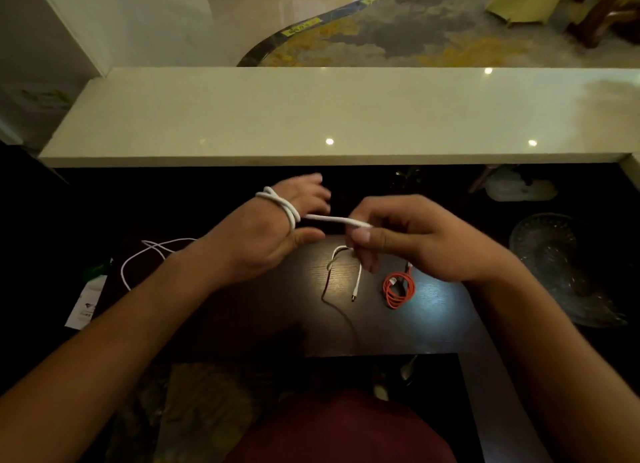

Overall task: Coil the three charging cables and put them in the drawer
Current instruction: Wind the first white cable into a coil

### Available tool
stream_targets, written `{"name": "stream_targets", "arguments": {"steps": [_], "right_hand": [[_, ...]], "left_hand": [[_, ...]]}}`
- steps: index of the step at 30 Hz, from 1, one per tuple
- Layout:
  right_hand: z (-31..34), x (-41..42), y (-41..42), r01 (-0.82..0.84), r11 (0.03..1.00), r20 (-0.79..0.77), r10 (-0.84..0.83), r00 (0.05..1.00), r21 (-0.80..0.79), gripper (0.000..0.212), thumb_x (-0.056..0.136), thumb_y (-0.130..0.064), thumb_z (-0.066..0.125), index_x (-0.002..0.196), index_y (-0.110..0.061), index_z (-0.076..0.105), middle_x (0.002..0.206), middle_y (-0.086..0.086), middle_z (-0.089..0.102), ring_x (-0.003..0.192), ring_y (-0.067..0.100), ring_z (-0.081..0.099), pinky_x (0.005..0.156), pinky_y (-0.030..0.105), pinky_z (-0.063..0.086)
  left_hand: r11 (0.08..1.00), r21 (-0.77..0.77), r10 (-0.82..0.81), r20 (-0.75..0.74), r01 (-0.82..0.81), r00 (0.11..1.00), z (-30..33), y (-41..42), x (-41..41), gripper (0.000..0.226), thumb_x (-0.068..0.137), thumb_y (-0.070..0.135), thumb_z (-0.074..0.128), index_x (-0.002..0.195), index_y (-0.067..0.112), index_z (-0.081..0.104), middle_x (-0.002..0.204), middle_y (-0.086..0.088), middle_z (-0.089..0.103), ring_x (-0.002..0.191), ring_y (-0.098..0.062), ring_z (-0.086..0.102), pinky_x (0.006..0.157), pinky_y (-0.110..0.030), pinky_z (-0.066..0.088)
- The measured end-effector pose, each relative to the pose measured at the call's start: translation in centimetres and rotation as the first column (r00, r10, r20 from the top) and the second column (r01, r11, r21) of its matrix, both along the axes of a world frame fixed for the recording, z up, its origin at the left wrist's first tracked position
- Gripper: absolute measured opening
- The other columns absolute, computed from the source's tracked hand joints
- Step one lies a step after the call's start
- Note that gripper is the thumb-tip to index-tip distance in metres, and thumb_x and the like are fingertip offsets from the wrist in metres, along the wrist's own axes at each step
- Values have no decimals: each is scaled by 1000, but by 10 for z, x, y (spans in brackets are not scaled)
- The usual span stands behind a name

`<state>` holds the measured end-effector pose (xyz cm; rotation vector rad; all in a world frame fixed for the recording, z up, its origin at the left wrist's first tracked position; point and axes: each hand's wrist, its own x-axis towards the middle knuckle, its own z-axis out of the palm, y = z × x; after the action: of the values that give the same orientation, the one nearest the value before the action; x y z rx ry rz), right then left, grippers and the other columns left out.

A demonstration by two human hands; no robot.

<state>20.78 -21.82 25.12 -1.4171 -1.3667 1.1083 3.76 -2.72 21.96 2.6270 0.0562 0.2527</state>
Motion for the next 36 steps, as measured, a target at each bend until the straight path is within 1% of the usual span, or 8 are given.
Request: {"name": "stream_targets", "arguments": {"steps": [5, 7, 10, 16, 21, 24, 30, 36], "right_hand": [[25, -7, 14, -119, 988, 131, 105, 986, 103, 9, 96, -5, 63, 96, 1, 69, 72, 0, 61, 65, 7, 59, 64, 19, 46], [26, -5, 21, -109, 983, 140, 88, 986, 147, 13, 96, -5, 64, 97, 7, 70, 70, 2, 62, 63, 5, 57, 61, 17, 44], [26, 2, 34, 76, 968, 72, -96, 993, 239, 14, 99, -7, 60, 98, 1, 72, 68, 11, 65, 55, 15, 55, 53, 25, 43], [2, 3, 54, 292, 923, 85, -322, 943, 252, 9, 93, -21, 71, 85, -23, 69, 70, 5, 69, 54, 10, 59, 57, 27, 47], [-30, -65, 34, 480, 877, 807, -266, 527, -25, 23, 102, -6, 51, 115, 0, 69, 109, 25, 69, 101, 9, 66, 92, 16, 50], [-47, -54, 38, 286, 956, 325, -291, 900, 63, 38, 105, -26, 48, 75, -14, 67, 70, 1, 67, 62, 14, 62, 62, 38, 53], [-24, -31, 19, 135, 987, 357, -157, 921, 87, 36, 101, -28, 62, 66, -19, 56, 56, -12, 45, 52, 3, 41, 55, 20, 32], [20, -12, 14, -93, 990, 437, 36, 899, 108, 15, 100, -23, 63, 92, -14, 73, 72, -6, 64, 65, 8, 59, 61, 21, 42]], "left_hand": [[995, -3, 96, -162, -97, 982, -5, -1, 5, 13, 95, 40, 48, 96, 34, 59, 84, 22, 50, 84, -2, 49, 74, -8, 40], [993, 41, 114, -206, -108, 972, -1, -6, 6, 26, 95, 49, 42, 78, 37, 57, 73, 17, 51, 73, -7, 50, 66, -12, 39], [999, -11, 29, -312, -34, 950, 6, -15, 1, 56, 96, 62, 31, 88, 26, 74, 81, 8, 69, 80, -6, 65, 78, -28, 48], [826, -534, -314, -166, 182, 935, 58, -63, -9, 30, 104, 17, 49, 109, 6, 76, 106, -1, 76, 103, -13, 70, 92, -20, 48], [763, -610, -195, 95, 212, 976, 65, -65, 1, 34, 105, 16, 43, 129, 3, 62, 125, -3, 67, 121, -17, 63, 101, -31, 47], [860, -501, -63, 74, 92, 995, 43, -44, 3, 40, 107, 18, 41, 144, 5, 50, 147, -4, 56, 141, -11, 48, 115, -31, 40], [949, -308, 42, -102, -71, 994, 4, -12, -6, 68, 102, 61, 33, 150, 14, 44, 153, 4, 48, 144, -5, 40, 118, -24, 32], [996, -80, 25, -273, -49, 962, 6, -19, -2, 47, 99, 63, 38, 94, 25, 65, 92, 11, 60, 84, -5, 60, 78, -30, 47]]}}
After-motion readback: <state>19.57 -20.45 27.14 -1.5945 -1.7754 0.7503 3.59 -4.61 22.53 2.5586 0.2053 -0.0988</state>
